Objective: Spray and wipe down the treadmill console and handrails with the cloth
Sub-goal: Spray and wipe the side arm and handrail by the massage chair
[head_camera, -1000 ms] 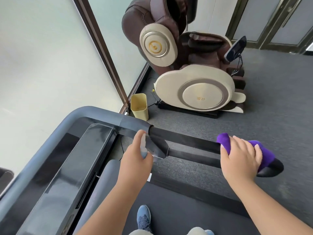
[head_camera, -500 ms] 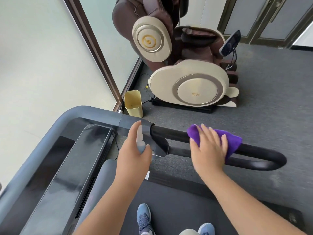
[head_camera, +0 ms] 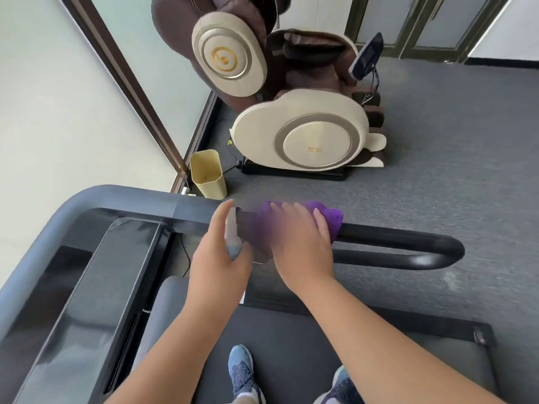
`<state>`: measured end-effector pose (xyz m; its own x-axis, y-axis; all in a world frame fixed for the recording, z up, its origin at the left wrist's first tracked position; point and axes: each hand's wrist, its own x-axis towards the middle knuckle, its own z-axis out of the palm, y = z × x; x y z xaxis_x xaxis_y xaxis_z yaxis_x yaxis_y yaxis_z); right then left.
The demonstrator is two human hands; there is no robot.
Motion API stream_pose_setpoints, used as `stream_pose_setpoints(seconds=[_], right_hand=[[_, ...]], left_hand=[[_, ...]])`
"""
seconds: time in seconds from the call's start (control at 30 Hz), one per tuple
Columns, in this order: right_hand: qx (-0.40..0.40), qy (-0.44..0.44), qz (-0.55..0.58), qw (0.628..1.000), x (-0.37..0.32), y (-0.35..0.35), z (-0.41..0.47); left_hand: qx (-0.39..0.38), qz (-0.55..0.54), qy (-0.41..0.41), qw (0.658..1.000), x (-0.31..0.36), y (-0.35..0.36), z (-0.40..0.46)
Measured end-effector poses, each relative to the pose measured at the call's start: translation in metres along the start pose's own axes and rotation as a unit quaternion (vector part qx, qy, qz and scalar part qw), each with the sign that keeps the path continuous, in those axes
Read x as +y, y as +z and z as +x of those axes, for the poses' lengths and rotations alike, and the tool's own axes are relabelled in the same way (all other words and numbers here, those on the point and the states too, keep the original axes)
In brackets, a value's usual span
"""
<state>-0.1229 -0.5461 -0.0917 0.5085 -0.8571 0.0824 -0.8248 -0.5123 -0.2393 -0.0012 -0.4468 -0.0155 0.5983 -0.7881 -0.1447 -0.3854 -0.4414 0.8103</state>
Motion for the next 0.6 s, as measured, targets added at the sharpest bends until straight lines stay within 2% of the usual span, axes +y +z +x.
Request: stream_pose_setpoints(seconds=[0.17,0.37,0.5,0.6], right_hand=[[0.013,0.063,0.003,0.998,0.099,-0.025,-0.035],[0.070,0.161,0.024,0.984,0.215,-0.056,-0.065],[0.110,0.225,0.098,0.963,0.234,-0.055,-0.072],[0.091,0.291,0.107,0.946,0.218,-0.052,-0.060]], left_hand=[[-0.046,0.011,0.011,0.999,0.019,0.041,-0.014],[-0.052,0.000,0.008,0.999,0.042,0.097,-0.033],[-0.046,-0.001,0.012,0.999,0.049,0.107,-0.044],[-0.023,0.001,0.004,1.000,0.044,0.094,-0.045]])
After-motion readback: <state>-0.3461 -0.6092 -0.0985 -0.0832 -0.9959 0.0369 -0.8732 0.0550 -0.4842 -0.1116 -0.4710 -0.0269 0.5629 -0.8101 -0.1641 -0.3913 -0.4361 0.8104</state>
